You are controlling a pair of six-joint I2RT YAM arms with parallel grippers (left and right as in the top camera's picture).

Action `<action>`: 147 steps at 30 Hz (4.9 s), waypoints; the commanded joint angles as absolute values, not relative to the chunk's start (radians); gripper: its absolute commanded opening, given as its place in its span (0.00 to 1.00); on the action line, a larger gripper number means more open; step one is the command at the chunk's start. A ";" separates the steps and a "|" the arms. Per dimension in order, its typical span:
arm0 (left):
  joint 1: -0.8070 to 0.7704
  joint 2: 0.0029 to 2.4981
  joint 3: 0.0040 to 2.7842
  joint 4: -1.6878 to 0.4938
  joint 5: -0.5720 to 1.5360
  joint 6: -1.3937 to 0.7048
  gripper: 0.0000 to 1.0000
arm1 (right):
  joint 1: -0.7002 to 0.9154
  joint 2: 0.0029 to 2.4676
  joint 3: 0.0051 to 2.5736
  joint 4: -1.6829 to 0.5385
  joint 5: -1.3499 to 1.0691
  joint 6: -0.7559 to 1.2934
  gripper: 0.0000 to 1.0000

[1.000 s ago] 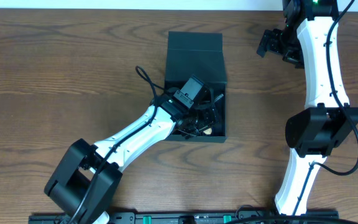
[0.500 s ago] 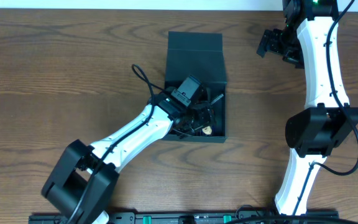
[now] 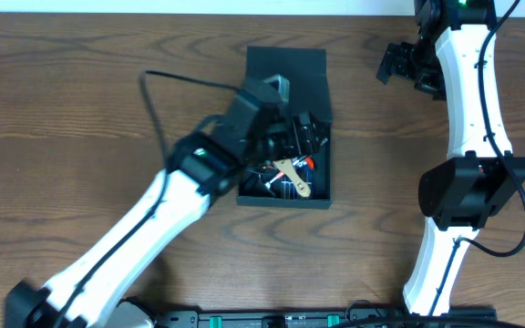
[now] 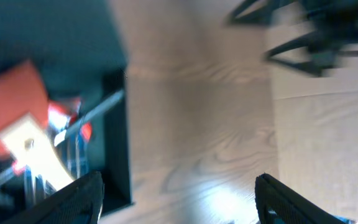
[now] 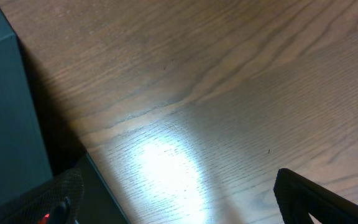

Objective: Pack container
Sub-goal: 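Open the left gripper and withdraw it up-left from the box, then move both grippers to the box lid's left and right edges, then grip the lid edges with both grippers and swing the lid forward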

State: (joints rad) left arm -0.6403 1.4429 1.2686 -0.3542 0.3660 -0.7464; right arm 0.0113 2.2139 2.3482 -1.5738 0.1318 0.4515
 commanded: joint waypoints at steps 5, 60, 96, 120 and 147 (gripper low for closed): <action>-0.466 1.254 1.295 -0.404 0.353 -0.388 0.99 | 0.014 2.209 2.365 -1.575 0.142 0.443 0.99; -0.091 1.577 1.287 -0.627 0.027 -0.054 0.06 | 0.002 2.211 2.151 -1.261 -0.056 0.071 0.01; 0.045 2.136 1.290 -0.418 1.006 0.246 0.06 | -0.065 2.211 1.651 -0.996 -0.715 -0.207 0.01; 0.018 2.313 1.478 -0.233 1.153 0.041 0.06 | -0.071 2.292 1.595 -0.779 -0.743 0.046 0.01; -0.041 2.321 1.528 -0.229 1.114 0.035 0.06 | -0.026 2.359 1.597 -0.553 -0.978 0.067 0.01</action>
State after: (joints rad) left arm -0.0441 2.3119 1.5085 -0.2279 1.1194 0.0402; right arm -0.0433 2.3497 1.6005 -0.5575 -0.9283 0.0608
